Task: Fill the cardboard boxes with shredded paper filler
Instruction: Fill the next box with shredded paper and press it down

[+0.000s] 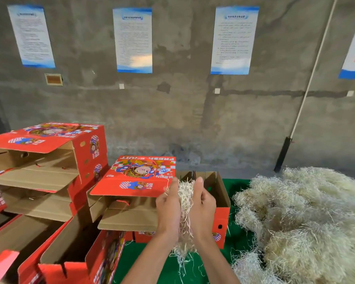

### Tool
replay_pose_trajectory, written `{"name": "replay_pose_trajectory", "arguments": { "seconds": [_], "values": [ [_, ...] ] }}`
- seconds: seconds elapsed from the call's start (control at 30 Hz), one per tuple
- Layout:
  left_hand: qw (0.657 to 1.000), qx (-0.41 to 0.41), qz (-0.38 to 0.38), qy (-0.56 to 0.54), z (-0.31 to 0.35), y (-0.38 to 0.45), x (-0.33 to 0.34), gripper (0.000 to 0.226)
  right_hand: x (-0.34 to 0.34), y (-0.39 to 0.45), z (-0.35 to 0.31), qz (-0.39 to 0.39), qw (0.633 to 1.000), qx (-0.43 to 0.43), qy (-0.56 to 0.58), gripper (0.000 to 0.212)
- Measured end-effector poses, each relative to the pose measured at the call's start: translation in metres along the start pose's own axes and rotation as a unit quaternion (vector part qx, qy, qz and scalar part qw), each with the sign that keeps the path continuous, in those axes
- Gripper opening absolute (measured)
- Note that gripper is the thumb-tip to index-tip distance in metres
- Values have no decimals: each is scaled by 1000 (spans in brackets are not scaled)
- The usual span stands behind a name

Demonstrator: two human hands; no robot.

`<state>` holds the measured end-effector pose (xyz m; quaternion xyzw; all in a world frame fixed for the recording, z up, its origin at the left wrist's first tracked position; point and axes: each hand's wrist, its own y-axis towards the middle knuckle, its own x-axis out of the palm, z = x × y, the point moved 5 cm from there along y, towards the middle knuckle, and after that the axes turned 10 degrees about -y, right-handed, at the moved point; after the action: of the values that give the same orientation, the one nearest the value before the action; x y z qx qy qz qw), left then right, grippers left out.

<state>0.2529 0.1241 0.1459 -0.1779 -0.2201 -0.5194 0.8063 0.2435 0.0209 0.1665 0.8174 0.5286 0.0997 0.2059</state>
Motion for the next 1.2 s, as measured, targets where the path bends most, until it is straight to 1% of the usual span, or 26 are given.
{"name": "replay_pose_trajectory", "arguments": {
  "seconds": [0.07,0.13,0.3,0.33,0.4,0.43,0.47,0.5,0.53,0.57,0.6,0.63,0.67,0.73,0.77,0.8,0.9,0.93,1.0,1.03,1.1,1.13,1.2],
  "values": [
    [999,0,13,29,2,6,-4,32,-1,4,3,-27,999,13,-13,56],
    [999,-2,4,49,8,11,-4,32,-2,10,1,-47,998,31,-26,58],
    [999,-18,-18,43,14,16,-6,35,-4,14,4,-72,995,66,-30,57],
    [999,-12,-8,49,11,13,-5,33,-2,10,3,-62,995,73,-21,57],
    [999,13,14,46,5,4,-3,30,-1,3,2,-7,997,70,-2,56],
    [999,21,9,39,3,3,-3,30,-4,2,5,15,998,64,-2,56],
    [999,22,1,44,4,3,-4,32,-8,3,7,17,998,57,-2,55],
    [998,21,-4,56,5,5,-5,35,-10,4,9,-1,998,55,0,55],
    [997,23,5,68,9,4,-7,40,-10,4,10,-19,998,59,1,56],
    [997,28,24,63,11,3,-8,43,-10,2,10,-19,998,65,5,57],
    [997,34,43,46,11,3,-9,42,-10,1,9,-3,998,69,11,57],
    [998,32,45,20,9,6,-9,39,-11,0,8,17,997,71,17,56],
    [999,29,27,3,10,7,-7,36,-13,1,7,27,997,73,19,56],
    [999,22,-12,40,12,9,-7,40,-20,7,10,18,996,84,12,56],
    [998,25,-10,61,11,11,-9,43,-23,10,13,14,996,92,6,56],
    [998,30,-2,60,11,10,-9,44,-25,10,14,20,995,100,11,57],
    [996,66,-23,49,20,8,-3,37,-24,8,15,23,993,108,44,55],
    [996,61,-15,68,25,13,-6,37,-27,10,15,24,993,111,29,56],
    [994,31,56,85,27,22,-19,38,-33,14,20,36,992,125,4,56],
    [995,27,64,67,22,21,-21,40,-33,14,21,39,991,125,3,56],
    [998,52,22,40,10,7,-13,40,-26,9,18,28,993,115,1,55],
    [998,55,18,39,8,6,-15,38,-25,10,19,26,993,112,-1,55],
    [995,29,72,61,19,23,-35,35,-39,16,26,64,986,154,-3,56]
  ]
}}
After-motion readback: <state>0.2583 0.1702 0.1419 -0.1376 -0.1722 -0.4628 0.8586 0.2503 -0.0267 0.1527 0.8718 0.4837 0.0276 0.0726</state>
